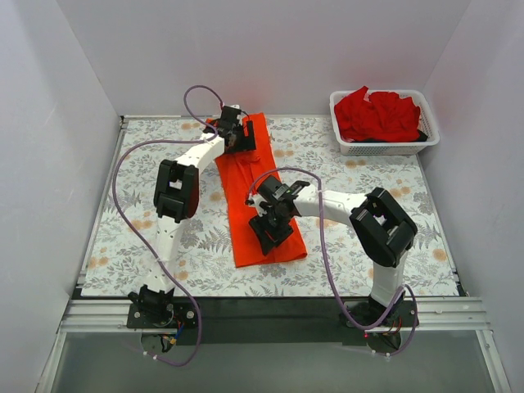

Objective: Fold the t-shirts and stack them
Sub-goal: Fold the tshirt

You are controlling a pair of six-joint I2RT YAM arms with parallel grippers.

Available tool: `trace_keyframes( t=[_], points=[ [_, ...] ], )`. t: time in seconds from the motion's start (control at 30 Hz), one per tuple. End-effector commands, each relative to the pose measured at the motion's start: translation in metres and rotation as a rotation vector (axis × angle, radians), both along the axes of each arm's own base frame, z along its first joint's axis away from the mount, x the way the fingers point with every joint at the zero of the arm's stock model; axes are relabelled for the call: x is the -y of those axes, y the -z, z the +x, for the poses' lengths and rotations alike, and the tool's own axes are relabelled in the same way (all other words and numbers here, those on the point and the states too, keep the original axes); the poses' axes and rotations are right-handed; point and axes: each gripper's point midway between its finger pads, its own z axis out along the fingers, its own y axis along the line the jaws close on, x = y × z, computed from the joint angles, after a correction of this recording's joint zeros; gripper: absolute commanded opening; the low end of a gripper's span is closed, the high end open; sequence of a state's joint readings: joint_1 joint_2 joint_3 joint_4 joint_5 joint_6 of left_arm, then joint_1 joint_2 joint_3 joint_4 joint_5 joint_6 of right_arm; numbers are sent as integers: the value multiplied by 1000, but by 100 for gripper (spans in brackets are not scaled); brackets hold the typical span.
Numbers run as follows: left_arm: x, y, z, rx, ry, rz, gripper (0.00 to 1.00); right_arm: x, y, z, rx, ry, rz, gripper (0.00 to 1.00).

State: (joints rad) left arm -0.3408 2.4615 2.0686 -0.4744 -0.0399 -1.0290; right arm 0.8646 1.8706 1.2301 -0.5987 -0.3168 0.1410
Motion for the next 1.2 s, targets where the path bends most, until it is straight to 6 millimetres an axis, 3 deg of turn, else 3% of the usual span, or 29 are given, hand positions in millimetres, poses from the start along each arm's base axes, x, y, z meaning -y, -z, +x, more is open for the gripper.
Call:
trace_keyframes(
  t=[0.0, 0.13, 0.2, 0.27, 0.3, 0.4, 0.43, 0.47, 0.5, 0.6, 0.63, 0.67, 0.7, 0.73, 0.77, 0.8, 0.83, 0.87, 0.9, 0.93, 0.97, 1.0, 1.07, 1.17],
  points=[
    [4, 39, -3, -71, 34, 10, 80, 2, 16, 5, -16, 20, -53, 64],
    [7, 22, 3, -40, 14, -9, 87, -1, 4, 9, 1, 34, -35, 64],
    [6, 0, 5, -8, -7, -26, 98, -1, -6, 9, 12, 43, -20, 64],
    [3, -12, 3, 14, -22, -29, 98, 4, -18, 10, 22, 62, -21, 64],
    [2, -40, 4, 56, -27, -43, 98, 6, -21, 10, 23, 70, -22, 64],
    [-3, -69, -3, 86, -57, -58, 98, 21, -35, 15, 46, 134, -17, 65],
    [-6, -99, -7, 126, -70, -74, 98, 30, -33, 15, 51, 166, -33, 65],
    [-10, -108, -10, 139, -87, -75, 98, 39, -40, 22, 69, 204, -27, 65],
    [-13, -128, -24, 152, -96, -90, 98, 46, -41, 26, 85, 230, -36, 65],
    [-24, -148, -50, 160, -132, -101, 98, 73, -37, 31, 91, 302, -64, 64],
    [-31, -132, -69, 113, -159, -87, 97, 80, -36, 32, 96, 320, -72, 64],
    [-36, -156, -86, 147, -174, -101, 95, 90, -35, 32, 101, 347, -78, 63],
    [-43, -156, -99, 143, -201, -94, 92, 94, -33, 33, 111, 367, -79, 63],
    [-49, -126, -127, 60, -222, -79, 87, 98, -33, 34, 120, 384, -78, 61],
    [-52, -145, -146, 86, -225, -104, 86, 100, -36, 35, 128, 401, -57, 58],
    [-54, -138, -162, 64, -229, -103, 85, 101, -32, 32, 119, 419, -44, 58],
    [-57, -128, -182, 23, -234, -100, 84, 100, -32, 30, 107, 427, -29, 58],
    [-60, -101, -211, -50, -244, -89, 83, 101, -32, 30, 107, 438, -19, 56],
    [-59, -105, -231, -51, -229, -110, 82, 101, -30, 27, 94, 446, -14, 56],
    [-57, -96, -248, -88, -222, -121, 81, 96, -30, 28, 87, 447, 12, 55],
    [-54, -72, -276, -156, -209, -110, 80, 95, -28, 27, 78, 452, 19, 54],
    [-51, -76, -290, -155, -195, -134, 80, 93, -27, 26, 69, 453, 31, 53],
    [-46, -53, -327, -241, -185, -136, 80, 86, -25, 26, 48, 465, 62, 51],
    [-36, -49, -356, -276, -162, -174, 80, 80, -26, 29, 46, 486, 96, 50]
  ],
)
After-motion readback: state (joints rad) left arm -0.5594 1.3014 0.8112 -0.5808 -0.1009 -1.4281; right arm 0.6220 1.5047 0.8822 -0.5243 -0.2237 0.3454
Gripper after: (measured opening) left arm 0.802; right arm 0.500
